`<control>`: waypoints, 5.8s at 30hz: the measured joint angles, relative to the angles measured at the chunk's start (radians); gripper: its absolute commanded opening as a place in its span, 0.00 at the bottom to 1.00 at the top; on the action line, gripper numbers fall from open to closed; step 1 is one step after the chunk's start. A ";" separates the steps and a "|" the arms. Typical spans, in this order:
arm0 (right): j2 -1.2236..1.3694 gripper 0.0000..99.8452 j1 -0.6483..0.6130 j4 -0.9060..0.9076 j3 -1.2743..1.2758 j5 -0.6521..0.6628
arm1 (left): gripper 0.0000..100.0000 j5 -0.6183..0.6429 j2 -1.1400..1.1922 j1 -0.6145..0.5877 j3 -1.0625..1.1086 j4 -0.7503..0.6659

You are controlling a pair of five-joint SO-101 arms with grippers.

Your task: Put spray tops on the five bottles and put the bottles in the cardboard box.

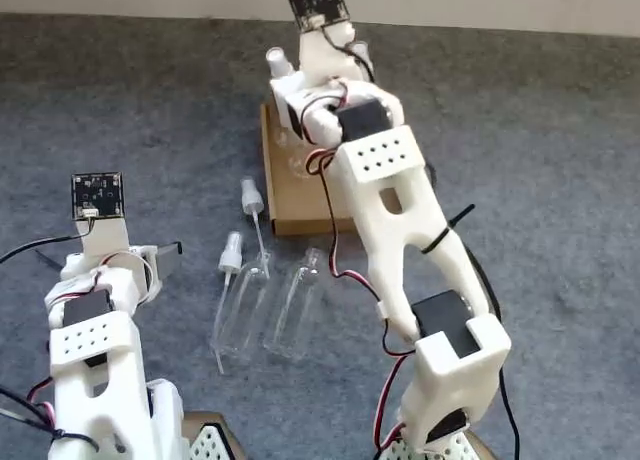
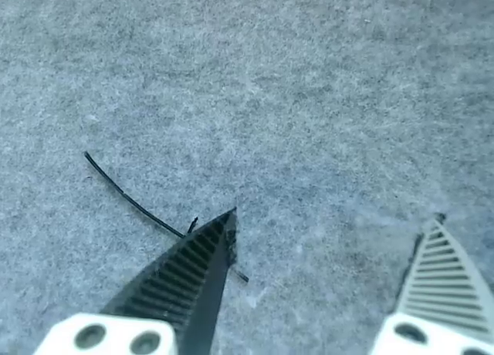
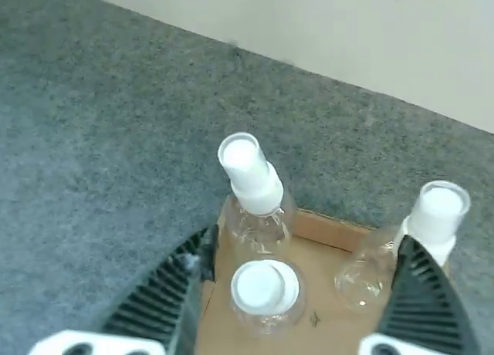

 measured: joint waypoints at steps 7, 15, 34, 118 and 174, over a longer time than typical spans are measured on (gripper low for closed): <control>0.000 0.29 -0.018 0.397 -0.238 -0.023 | 0.32 0.000 0.000 0.000 0.000 0.000; -0.003 0.29 -0.107 0.839 -0.407 -0.114 | 0.32 0.000 0.000 0.000 0.000 0.000; -0.488 0.29 -0.226 0.279 0.941 -0.253 | 0.32 0.000 0.000 0.000 0.000 0.000; -0.480 0.16 0.773 0.044 1.286 0.506 | 0.32 -0.094 0.000 0.175 -0.477 0.646; -0.735 0.01 0.875 0.242 1.232 0.620 | 0.32 -0.094 0.000 0.176 -0.440 0.652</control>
